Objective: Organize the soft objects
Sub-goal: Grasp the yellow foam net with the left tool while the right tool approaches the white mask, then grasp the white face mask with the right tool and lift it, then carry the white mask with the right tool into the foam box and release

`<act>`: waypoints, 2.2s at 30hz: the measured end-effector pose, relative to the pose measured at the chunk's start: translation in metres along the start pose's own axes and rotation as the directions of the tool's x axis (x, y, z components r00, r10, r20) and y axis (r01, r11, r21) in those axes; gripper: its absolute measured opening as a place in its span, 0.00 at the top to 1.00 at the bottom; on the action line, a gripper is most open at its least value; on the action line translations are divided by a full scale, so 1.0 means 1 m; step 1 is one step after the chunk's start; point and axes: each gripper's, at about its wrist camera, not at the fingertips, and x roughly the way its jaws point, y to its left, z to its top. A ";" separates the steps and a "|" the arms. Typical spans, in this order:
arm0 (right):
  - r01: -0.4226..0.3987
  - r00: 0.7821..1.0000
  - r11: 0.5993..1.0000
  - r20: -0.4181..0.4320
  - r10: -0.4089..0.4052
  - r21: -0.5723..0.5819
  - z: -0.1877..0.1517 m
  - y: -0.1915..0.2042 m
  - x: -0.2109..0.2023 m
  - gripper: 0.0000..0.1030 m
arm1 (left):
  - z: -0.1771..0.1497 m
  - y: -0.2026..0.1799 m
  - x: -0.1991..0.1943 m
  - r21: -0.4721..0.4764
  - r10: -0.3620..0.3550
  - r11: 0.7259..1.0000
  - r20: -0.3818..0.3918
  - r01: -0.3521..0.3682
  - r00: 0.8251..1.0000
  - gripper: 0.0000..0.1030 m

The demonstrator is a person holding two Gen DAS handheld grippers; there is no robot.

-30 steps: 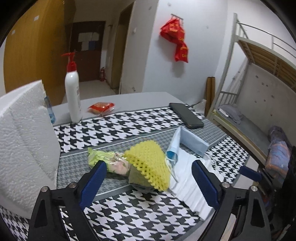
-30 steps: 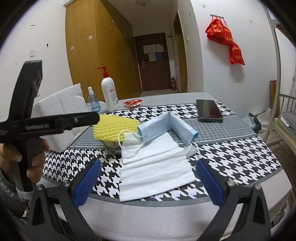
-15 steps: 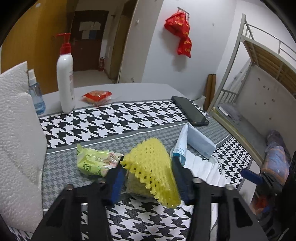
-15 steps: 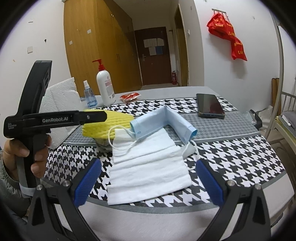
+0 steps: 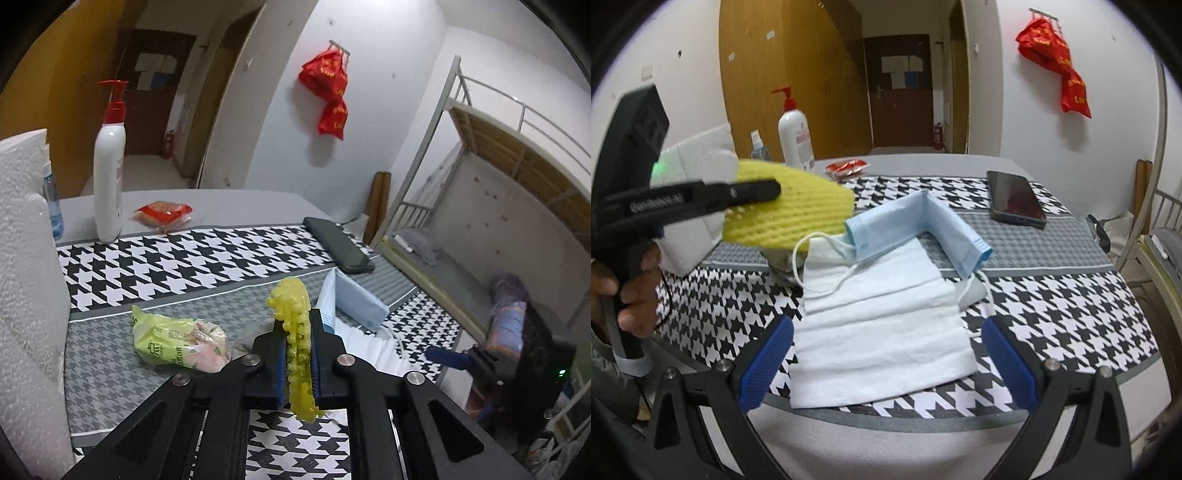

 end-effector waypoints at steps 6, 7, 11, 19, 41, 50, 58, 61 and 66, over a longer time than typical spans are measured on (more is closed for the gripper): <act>0.032 0.997 0.997 -0.061 -0.036 -0.065 0.001 0.012 0.014 0.00 | -0.003 0.002 -0.004 -0.013 -0.027 1.000 0.018 0.028 0.999 0.90; 0.037 0.997 0.997 -0.070 -0.042 -0.071 0.000 0.013 0.015 0.00 | -0.003 0.001 -0.004 -0.010 -0.035 0.999 0.020 0.035 0.999 0.90; 0.036 0.995 0.996 -0.091 -0.043 -0.081 -0.003 0.014 0.020 0.00 | -0.004 -0.002 -0.004 0.002 -0.046 0.999 0.030 0.046 0.999 0.90; 0.012 0.990 0.995 -0.135 -0.025 -0.098 -0.007 0.014 0.030 0.20 | -0.004 0.001 -0.005 -0.016 -0.046 0.999 0.043 0.047 0.998 0.90; -0.043 0.997 0.995 -0.074 0.036 -0.091 0.020 0.001 0.001 0.82 | -0.001 0.003 -0.018 -0.030 -0.040 0.999 0.084 0.043 0.996 0.90; -0.005 1.000 0.997 0.021 0.006 -0.077 0.035 -0.005 -0.048 0.84 | 0.000 -0.001 -0.030 -0.014 -0.069 0.997 0.127 0.072 0.989 0.90; 0.023 0.996 0.996 0.084 -0.016 -0.086 0.043 -0.002 -0.076 0.84 | 0.004 -0.010 -0.043 0.000 -0.059 0.998 0.156 0.059 0.986 0.90; 0.021 0.995 0.996 0.099 -0.013 -0.083 0.044 -0.003 -0.081 0.84 | 0.002 -0.014 -0.054 0.006 -0.055 0.998 0.173 0.055 0.983 0.90; 0.000 0.993 0.996 0.115 0.011 -0.094 0.045 0.001 -0.085 0.84 | -0.001 -0.018 -0.067 0.022 -0.037 0.999 0.188 0.033 0.981 0.90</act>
